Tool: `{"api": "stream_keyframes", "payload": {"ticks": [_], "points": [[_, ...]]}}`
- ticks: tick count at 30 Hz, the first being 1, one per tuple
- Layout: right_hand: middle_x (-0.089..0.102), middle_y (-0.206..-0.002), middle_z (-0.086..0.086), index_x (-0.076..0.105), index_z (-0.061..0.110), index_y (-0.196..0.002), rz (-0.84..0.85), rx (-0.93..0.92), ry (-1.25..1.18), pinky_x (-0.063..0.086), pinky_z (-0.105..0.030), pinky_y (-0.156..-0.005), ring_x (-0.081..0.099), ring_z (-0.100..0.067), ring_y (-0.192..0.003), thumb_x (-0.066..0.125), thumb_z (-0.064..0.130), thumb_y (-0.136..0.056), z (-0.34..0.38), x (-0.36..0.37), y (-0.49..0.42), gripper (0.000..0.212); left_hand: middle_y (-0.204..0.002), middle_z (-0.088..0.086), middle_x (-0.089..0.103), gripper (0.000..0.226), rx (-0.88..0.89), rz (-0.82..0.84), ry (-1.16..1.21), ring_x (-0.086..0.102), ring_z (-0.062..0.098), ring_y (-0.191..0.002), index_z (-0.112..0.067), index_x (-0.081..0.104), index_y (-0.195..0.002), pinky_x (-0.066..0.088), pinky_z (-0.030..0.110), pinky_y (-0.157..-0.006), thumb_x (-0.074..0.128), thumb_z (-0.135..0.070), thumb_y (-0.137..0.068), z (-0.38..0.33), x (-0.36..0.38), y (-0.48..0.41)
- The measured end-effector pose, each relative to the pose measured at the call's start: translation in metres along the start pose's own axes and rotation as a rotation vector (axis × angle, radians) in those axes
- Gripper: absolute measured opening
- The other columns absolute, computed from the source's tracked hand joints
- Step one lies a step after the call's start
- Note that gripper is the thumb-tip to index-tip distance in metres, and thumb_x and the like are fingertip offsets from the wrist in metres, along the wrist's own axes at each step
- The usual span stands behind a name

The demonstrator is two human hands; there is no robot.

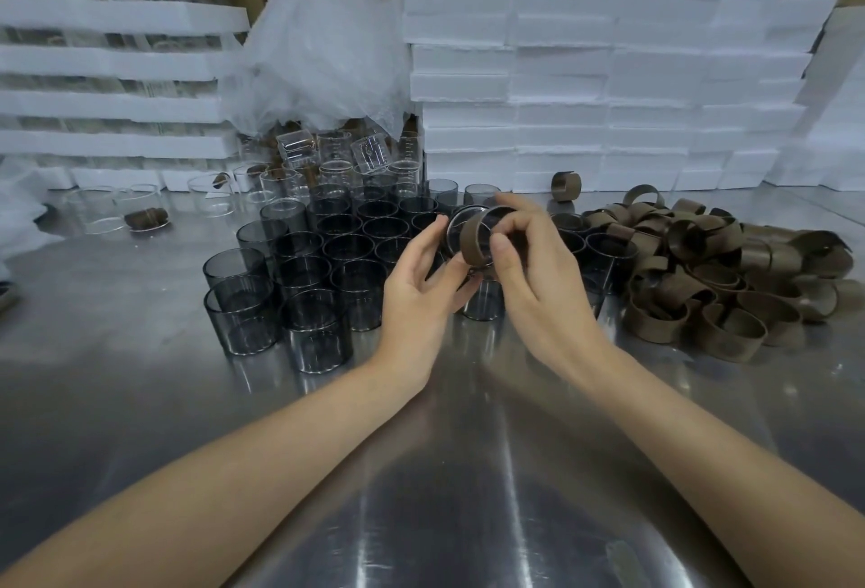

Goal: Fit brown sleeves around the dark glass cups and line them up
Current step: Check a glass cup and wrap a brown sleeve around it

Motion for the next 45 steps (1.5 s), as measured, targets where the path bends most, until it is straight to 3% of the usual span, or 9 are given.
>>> {"api": "stream_keyframes", "payload": {"ticks": [5,14,19,22,27,32,37,42,45], "points": [[0.057,-0.104,0.025,0.065,0.021,-0.112,-0.129,0.035,-0.009,0.039,-0.013,-0.094,0.055,-0.006,-0.108,0.041,0.010,-0.097,0.001,-0.011,-0.004,0.030,-0.140,0.004,0.056,0.044,0.021,-0.021,-0.010,0.064,0.013,-0.115,-0.015,0.050,-0.139,0.055,0.027,-0.087,0.058,-0.006,-0.096,0.001,-0.002,-0.001],[0.071,-0.071,0.001,0.048,0.034,-0.087,-0.262,0.132,-0.134,0.046,-0.028,-0.057,0.057,-0.021,-0.058,0.059,0.007,-0.090,-0.005,-0.023,-0.011,0.030,-0.138,-0.002,0.055,0.043,0.037,-0.003,-0.045,0.066,0.008,-0.110,-0.021,0.055,-0.134,0.055,0.023,-0.083,0.061,-0.005,-0.094,0.002,-0.002,0.000],[0.071,-0.097,-0.006,0.061,0.035,-0.122,-0.199,0.152,-0.108,0.052,-0.030,-0.059,0.063,-0.021,-0.064,0.050,0.003,-0.091,-0.003,-0.023,-0.012,0.046,-0.133,-0.007,0.057,0.041,0.042,0.002,-0.059,0.066,0.007,-0.109,-0.026,0.057,-0.130,0.055,0.023,-0.084,0.061,-0.006,-0.094,0.001,-0.002,0.000],[0.072,-0.103,0.001,0.073,0.025,-0.107,-0.159,0.189,-0.172,0.051,-0.016,-0.051,0.068,-0.008,-0.060,0.050,0.005,-0.094,-0.002,-0.021,-0.011,0.033,-0.128,-0.011,0.062,0.041,0.051,-0.011,-0.076,0.065,0.007,-0.112,-0.028,0.058,-0.129,0.055,0.023,-0.084,0.061,-0.006,-0.094,0.002,-0.003,-0.001],[0.073,-0.090,0.005,0.076,0.028,-0.088,-0.160,0.166,-0.134,0.056,-0.024,-0.049,0.070,-0.013,-0.060,0.056,0.008,-0.093,-0.001,-0.018,-0.007,0.029,-0.109,-0.026,0.069,0.040,0.073,0.030,-0.148,0.063,0.000,-0.111,-0.031,0.053,-0.129,0.054,0.018,-0.083,0.055,-0.006,-0.098,0.002,-0.002,-0.002],[0.065,-0.125,-0.004,0.074,0.011,-0.110,-0.194,0.127,0.062,0.045,-0.007,-0.091,0.057,0.006,-0.108,0.061,0.010,-0.090,-0.010,-0.014,-0.008,0.024,-0.121,-0.008,0.069,0.045,0.097,0.064,-0.205,0.063,0.008,-0.115,-0.036,0.052,-0.130,0.054,0.021,-0.085,0.051,-0.005,-0.099,-0.002,-0.001,0.000],[0.065,-0.062,0.001,0.068,0.010,-0.122,-0.248,0.125,0.082,0.047,-0.018,-0.066,0.047,0.002,-0.055,0.059,0.011,-0.093,-0.012,-0.009,-0.005,0.031,-0.153,0.003,0.041,0.037,0.083,0.114,-0.274,0.046,0.012,-0.135,-0.040,0.047,-0.133,0.052,0.029,-0.097,0.052,-0.030,-0.098,-0.003,0.000,0.003],[0.062,-0.058,0.003,0.066,0.013,-0.123,-0.215,0.148,0.035,0.040,-0.015,-0.061,0.040,0.001,-0.055,0.058,0.011,-0.092,-0.011,-0.002,-0.004,0.031,-0.159,-0.009,0.026,0.082,0.139,0.150,-0.497,0.033,-0.010,-0.137,-0.025,0.026,-0.152,0.038,0.015,-0.107,0.070,-0.036,-0.084,-0.004,0.002,0.001],[0.074,-0.075,0.008,0.069,0.018,-0.119,-0.211,0.195,-0.044,0.050,-0.017,-0.071,0.062,-0.001,-0.067,0.060,0.014,-0.091,-0.007,-0.002,-0.001,0.029,-0.155,0.000,0.038,0.077,0.111,0.123,-0.500,0.036,0.011,-0.142,-0.022,0.029,-0.152,0.034,0.042,-0.116,0.066,-0.031,-0.084,-0.009,-0.003,-0.006]]}}
Point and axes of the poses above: each hand's wrist, its own y-axis away from the middle knuckle, its own x-axis out of the palm, z = x × y, the point moved 2 cm from there along -y, towards the middle knuckle
